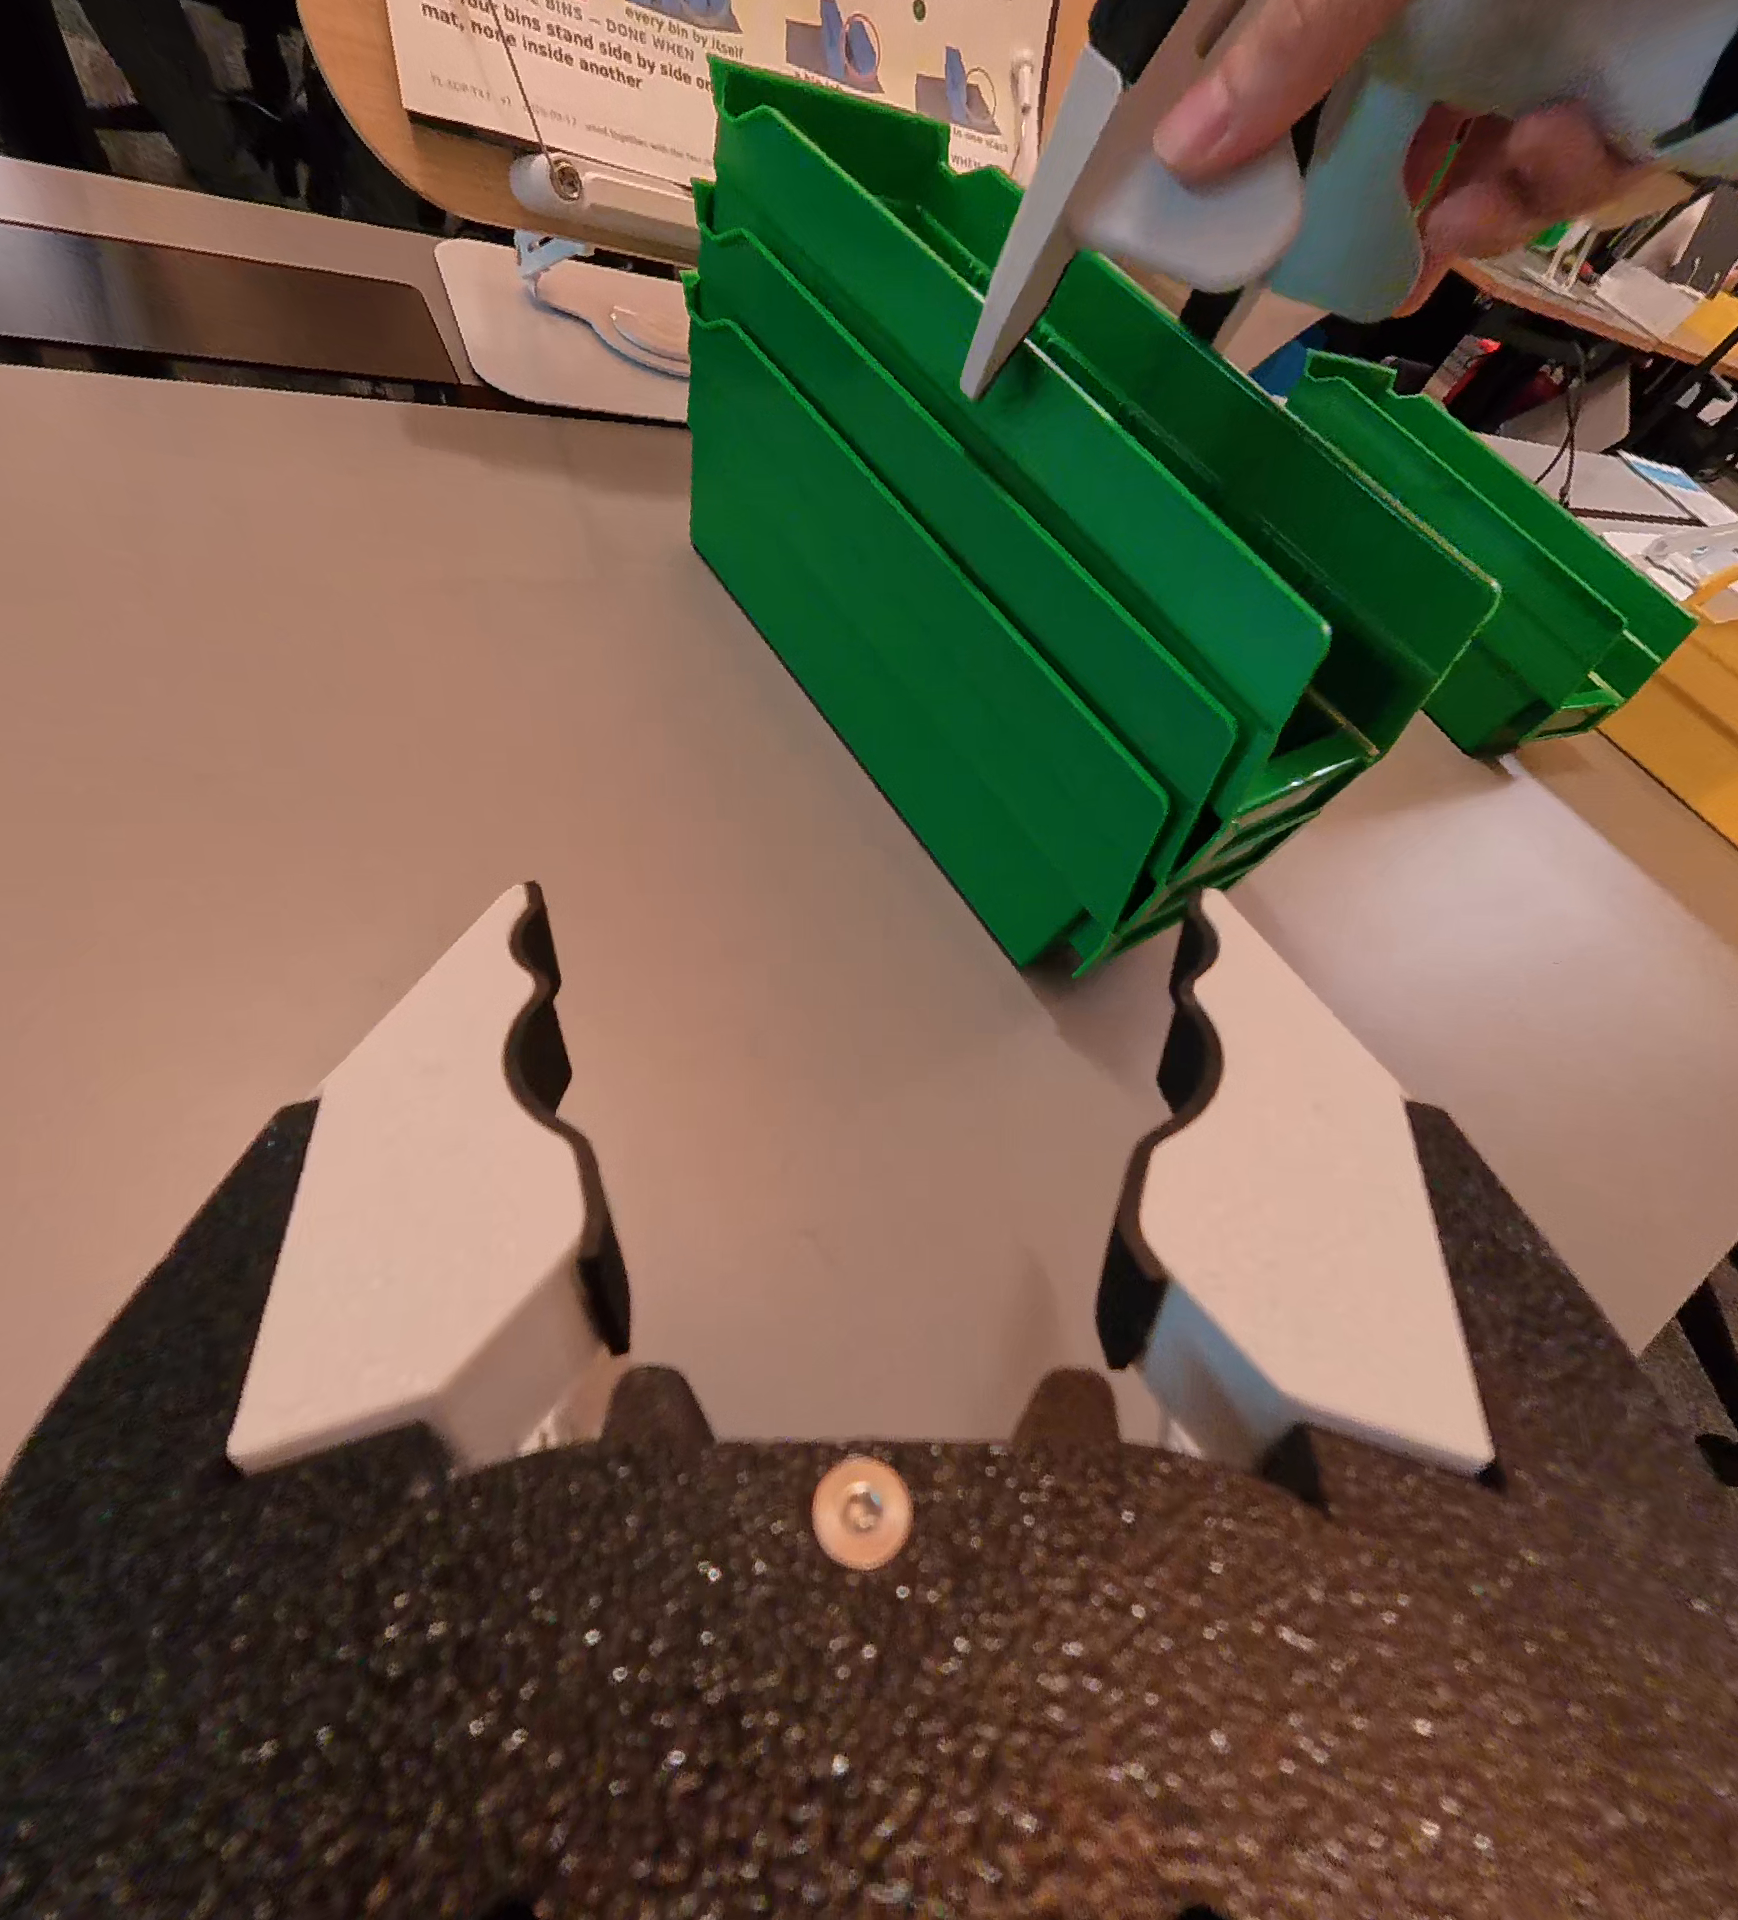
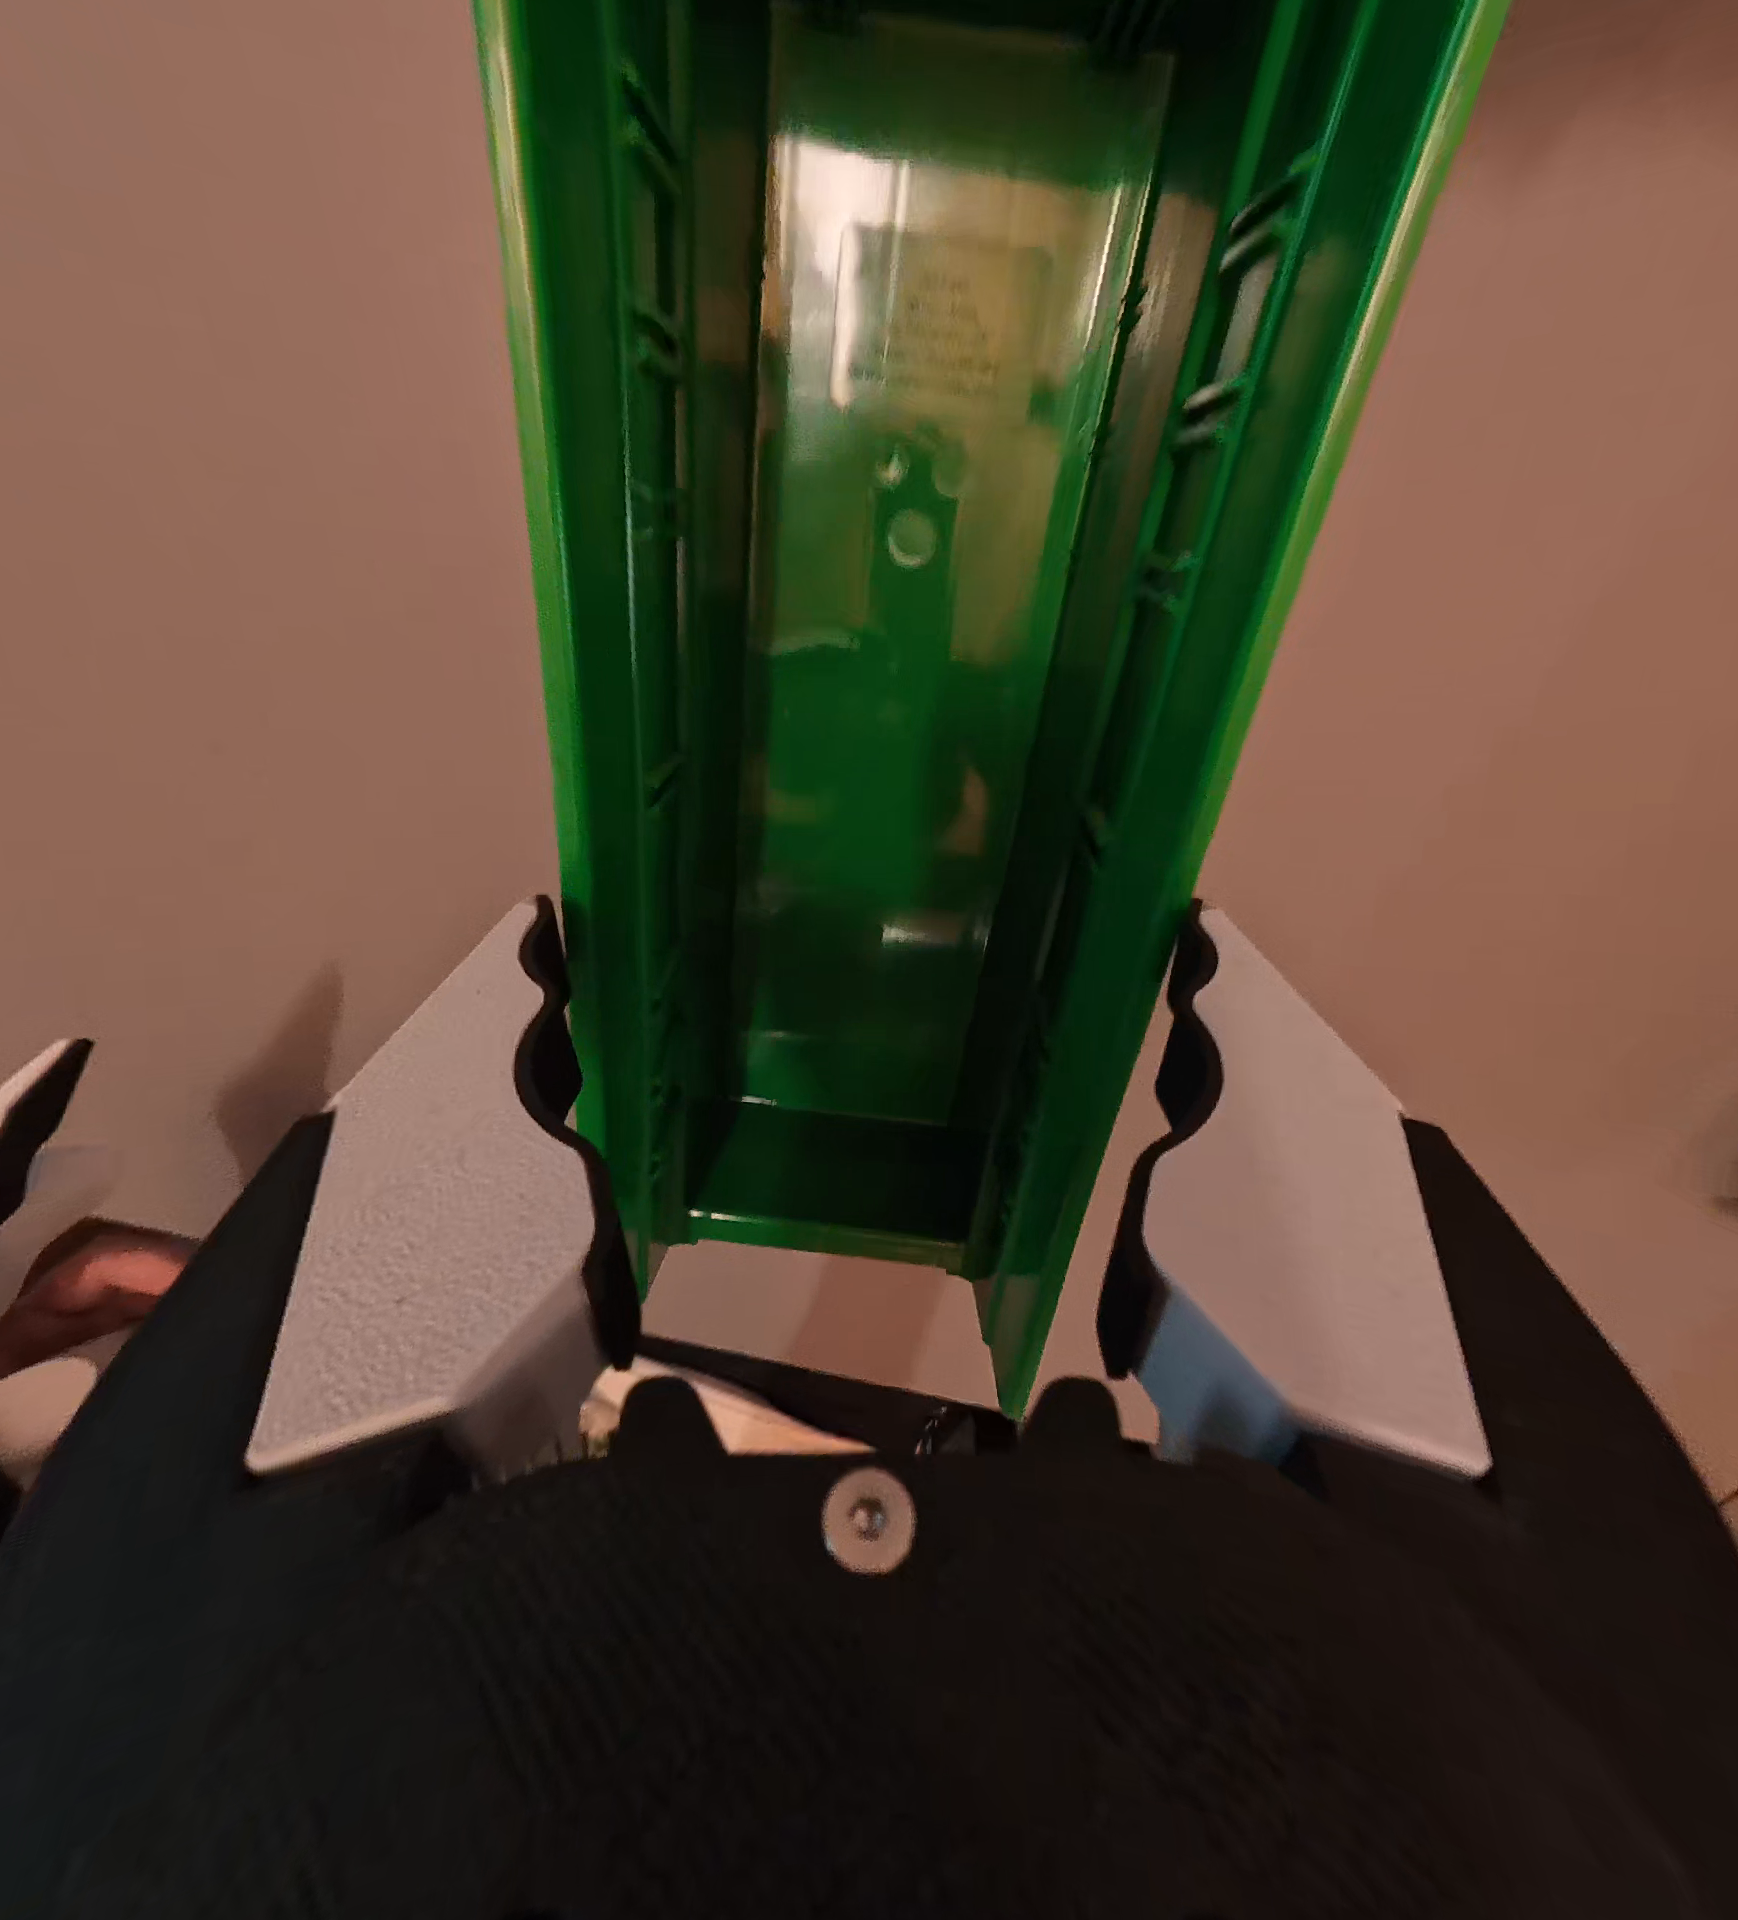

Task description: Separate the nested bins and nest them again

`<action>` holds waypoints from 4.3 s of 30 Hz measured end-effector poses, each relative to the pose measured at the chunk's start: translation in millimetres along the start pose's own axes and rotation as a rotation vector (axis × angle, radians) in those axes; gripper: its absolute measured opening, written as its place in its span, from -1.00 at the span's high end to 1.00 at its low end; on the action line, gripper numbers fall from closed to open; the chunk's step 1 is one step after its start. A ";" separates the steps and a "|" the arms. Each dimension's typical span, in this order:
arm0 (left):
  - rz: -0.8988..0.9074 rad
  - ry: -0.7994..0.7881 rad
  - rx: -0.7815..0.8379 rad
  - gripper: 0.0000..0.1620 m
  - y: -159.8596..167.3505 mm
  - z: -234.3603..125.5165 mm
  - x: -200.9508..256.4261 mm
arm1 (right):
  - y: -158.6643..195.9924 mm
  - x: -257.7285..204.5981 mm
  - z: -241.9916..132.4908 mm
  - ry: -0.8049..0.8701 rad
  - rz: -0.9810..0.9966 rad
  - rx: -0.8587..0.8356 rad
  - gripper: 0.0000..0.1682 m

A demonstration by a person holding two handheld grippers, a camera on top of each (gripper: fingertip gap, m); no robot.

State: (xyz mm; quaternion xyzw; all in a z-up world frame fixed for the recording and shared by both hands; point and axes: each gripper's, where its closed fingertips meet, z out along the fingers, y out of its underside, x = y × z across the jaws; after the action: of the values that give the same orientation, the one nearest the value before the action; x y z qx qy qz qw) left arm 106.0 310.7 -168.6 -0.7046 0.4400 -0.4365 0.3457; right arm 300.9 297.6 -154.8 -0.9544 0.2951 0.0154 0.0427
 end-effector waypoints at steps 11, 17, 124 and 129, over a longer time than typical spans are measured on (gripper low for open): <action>0.002 0.002 0.022 -0.42 -6.0 -6.8 1.3 | 2.2 -1.8 0.1 -0.057 0.023 0.009 -0.14; -0.008 0.007 0.030 -0.42 -7.8 -8.5 0.2 | 0.5 1.8 -1.7 -0.068 0.028 0.008 -0.07; 0.083 -0.155 -0.558 -0.46 -85.7 141.9 62.0 | 157.0 211.7 -40.7 -0.110 -0.011 1.395 -0.48; 0.027 -0.235 -0.776 -0.58 -69.5 175.5 58.7 | 158.4 216.6 -31.8 -0.090 -0.011 1.408 -0.44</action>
State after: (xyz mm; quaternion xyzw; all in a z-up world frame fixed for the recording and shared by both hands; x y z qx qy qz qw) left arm 303.1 300.6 -156.5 -0.8221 0.5386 -0.1498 0.1077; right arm 390.4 42.7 -146.5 -0.7000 0.2280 -0.1401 0.6621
